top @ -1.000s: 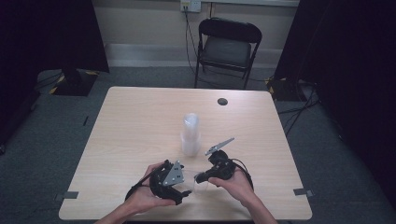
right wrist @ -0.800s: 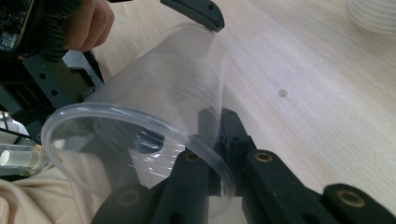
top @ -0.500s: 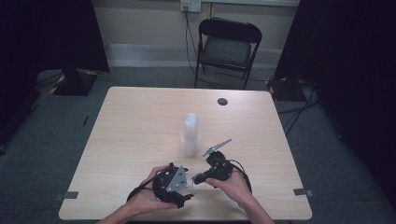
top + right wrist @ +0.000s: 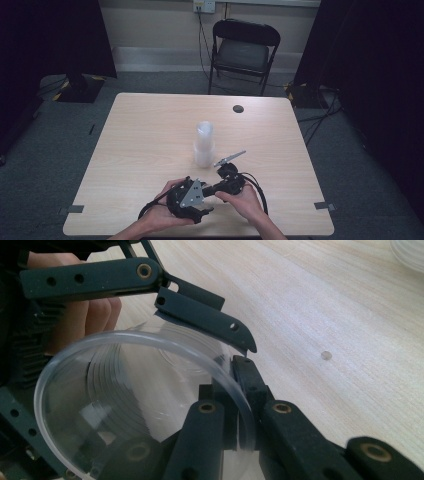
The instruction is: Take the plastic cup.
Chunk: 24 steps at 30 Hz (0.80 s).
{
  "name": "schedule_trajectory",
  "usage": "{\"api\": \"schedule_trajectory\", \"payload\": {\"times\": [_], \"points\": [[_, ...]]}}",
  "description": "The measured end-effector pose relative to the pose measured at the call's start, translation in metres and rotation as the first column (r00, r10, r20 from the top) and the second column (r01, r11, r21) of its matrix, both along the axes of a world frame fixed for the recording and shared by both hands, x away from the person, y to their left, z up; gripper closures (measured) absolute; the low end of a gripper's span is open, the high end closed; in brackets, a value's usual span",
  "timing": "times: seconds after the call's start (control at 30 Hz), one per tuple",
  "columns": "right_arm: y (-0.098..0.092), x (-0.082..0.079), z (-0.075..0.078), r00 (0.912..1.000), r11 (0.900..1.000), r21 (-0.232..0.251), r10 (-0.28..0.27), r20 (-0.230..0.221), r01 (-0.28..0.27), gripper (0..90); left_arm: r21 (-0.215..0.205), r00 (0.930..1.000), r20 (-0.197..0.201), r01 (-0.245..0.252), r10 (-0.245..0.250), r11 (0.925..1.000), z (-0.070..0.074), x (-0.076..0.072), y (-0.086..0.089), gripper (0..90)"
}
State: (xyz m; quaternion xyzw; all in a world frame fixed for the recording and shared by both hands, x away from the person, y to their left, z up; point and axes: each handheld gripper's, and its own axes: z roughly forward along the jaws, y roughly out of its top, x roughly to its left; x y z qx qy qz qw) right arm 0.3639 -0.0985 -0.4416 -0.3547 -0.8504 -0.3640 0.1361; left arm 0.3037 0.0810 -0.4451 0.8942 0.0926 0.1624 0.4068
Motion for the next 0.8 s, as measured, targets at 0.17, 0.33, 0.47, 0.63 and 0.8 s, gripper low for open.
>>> {"api": "schedule_trajectory", "payload": {"times": [0.17, 0.33, 0.47, 0.63, 0.8], "points": [[0.001, 0.000, -0.001, 0.9999, 1.000, -0.010, -0.012, 0.003, 0.012, 89.1, -0.023, 0.9999, -0.013, -0.006, 0.006, 0.9997, -0.001, 0.001, -0.001, 23.9], [0.003, 0.000, -0.003, 1.0000, 1.000, -0.029, -0.002, -0.007, 0.002, 89.0, -0.015, 0.9998, 0.022, 0.004, -0.004, 0.9999, -0.001, -0.003, -0.004, 26.4], [0.003, -0.001, -0.003, 1.0000, 0.999, -0.041, -0.006, 0.001, 0.006, 88.7, -0.033, 1.0000, 0.004, -0.006, 0.006, 0.9994, 0.000, -0.002, -0.003, 26.2], [0.003, -0.001, -0.003, 0.9999, 0.999, -0.039, -0.010, 0.007, 0.011, 88.0, -0.068, 0.9994, -0.034, -0.013, 0.011, 0.9976, -0.001, 0.002, -0.003, 27.5], [0.003, -0.001, -0.004, 0.9992, 0.999, -0.046, -0.028, 0.028, 0.030, 86.2, -0.107, 0.9938, -0.109, -0.031, 0.019, 0.9937, -0.002, 0.009, 0.001, 28.2]]}}
